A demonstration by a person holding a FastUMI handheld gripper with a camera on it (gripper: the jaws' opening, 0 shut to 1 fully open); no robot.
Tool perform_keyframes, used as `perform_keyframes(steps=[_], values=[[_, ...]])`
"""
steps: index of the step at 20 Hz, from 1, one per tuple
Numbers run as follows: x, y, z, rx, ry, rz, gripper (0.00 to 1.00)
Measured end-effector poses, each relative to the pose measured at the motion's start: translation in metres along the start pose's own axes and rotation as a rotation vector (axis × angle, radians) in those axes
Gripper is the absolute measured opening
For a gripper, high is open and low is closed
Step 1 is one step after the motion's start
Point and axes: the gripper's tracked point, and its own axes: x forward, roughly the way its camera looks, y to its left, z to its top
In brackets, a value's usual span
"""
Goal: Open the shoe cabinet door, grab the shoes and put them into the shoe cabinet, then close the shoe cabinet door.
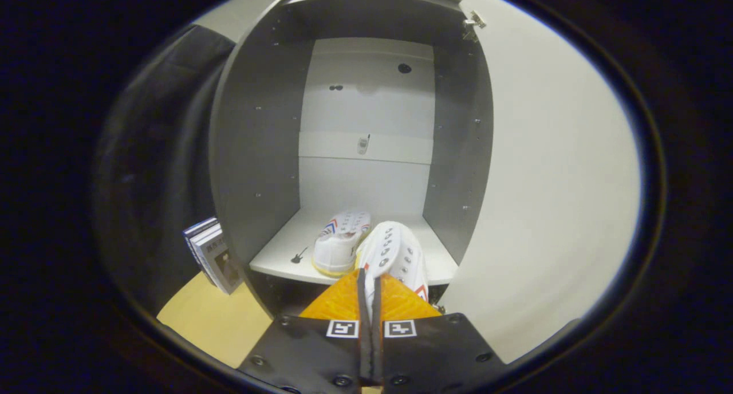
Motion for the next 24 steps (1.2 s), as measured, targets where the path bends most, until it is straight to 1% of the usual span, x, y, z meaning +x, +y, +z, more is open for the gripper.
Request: perform_keyframes(steps=[2,7,11,15,19,21,24], values=[[0.031,-0.007,0.009,-0.005,0.001,0.012,0.02],[0.112,-0.015,0.002,-0.046,0.044,0.034,0.02],[0.156,-0.012,0.001,-0.094,0.063,0.068,0.02],[0.183,-0.012,0.000,-0.097,0.075,0.089,0.02],[0.203,-0.018,0.001,-0.099,0.087,0.091,0.02],[0.209,-0.020,0.001,-0.078,0.093,0.096,0.02],[0.209,-0.022,0.000,-0.088,0.097,0.089,0.02]])
